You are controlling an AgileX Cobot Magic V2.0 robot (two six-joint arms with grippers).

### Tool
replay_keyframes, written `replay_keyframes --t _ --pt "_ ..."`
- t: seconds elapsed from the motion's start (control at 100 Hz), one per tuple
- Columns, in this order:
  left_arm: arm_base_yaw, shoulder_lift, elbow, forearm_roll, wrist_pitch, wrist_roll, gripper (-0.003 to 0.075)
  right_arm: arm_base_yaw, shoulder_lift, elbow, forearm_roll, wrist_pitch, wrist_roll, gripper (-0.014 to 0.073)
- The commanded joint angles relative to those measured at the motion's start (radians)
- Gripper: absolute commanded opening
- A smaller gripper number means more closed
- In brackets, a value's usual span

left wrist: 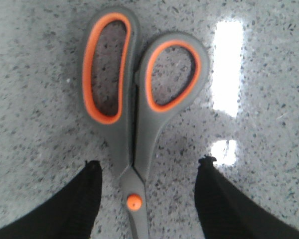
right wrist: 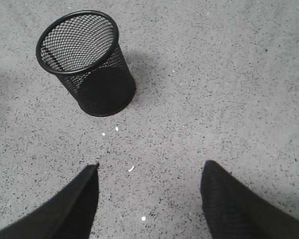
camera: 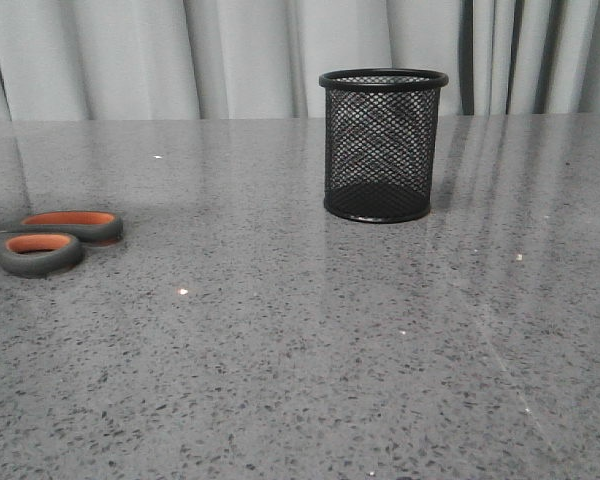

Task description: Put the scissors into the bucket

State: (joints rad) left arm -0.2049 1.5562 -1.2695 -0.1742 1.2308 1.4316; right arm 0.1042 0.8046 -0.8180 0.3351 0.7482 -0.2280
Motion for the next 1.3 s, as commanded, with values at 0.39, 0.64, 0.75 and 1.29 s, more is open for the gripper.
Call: replay_keyframes --t 0.39,0.64,0.75,1.29 --pt "-0.008 0.063 -0.031 -0.035 0.008 0.001 0.0391 0.001 0.000 -0.035 0.013 -0.052 -0.016 0.0404" --pt "-0.008 0.081 -0.031 -0.032 -0.030 0.003 0.0391 0.001 0.000 -0.035 0.013 -0.052 -0.016 0.0404" --pt "-0.008 0.085 -0.031 -0.032 -0.034 0.003 0.0391 0.001 0.000 -0.035 0.013 -0.052 -0.016 0.0404" --pt "-0.008 0.113 -0.031 -0.035 -0.024 0.003 0.0388 0.001 0.000 -0.035 0.013 -0.052 -0.016 0.0404"
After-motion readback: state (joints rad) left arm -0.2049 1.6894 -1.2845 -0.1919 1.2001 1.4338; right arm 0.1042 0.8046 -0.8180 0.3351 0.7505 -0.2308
